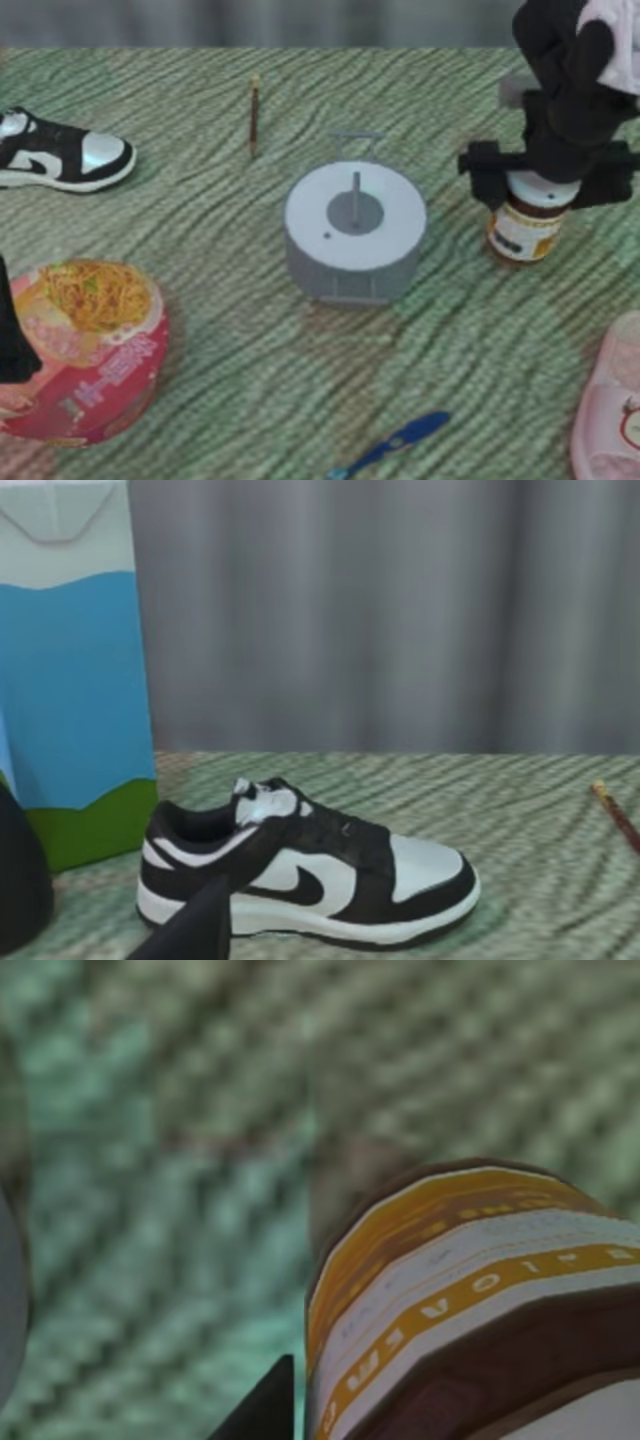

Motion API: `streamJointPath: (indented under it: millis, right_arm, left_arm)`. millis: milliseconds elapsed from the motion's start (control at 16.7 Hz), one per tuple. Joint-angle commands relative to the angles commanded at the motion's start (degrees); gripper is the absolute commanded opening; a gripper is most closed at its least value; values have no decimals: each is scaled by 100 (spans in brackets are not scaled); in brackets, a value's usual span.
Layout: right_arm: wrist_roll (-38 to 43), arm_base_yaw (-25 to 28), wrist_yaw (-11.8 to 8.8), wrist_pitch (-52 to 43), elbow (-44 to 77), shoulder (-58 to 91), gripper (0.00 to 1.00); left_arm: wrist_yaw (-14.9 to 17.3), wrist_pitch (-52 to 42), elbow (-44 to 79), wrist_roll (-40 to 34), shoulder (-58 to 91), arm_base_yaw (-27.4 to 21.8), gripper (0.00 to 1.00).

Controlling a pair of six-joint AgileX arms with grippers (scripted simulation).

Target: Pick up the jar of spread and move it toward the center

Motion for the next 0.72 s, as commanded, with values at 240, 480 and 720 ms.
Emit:
streamJointPath:
  millis: [240,480,720]
  right_arm:
    - [-9,11,9,245,-152,111,0]
    - [-9,11,9,245,-152,111,15]
    - [-9,11,9,245,-152,111,45]
  left_arm:
    - [0,0,0,0,0,0,100]
    - [0,0,0,0,0,0,100]
    - [0,0,0,0,0,0,100]
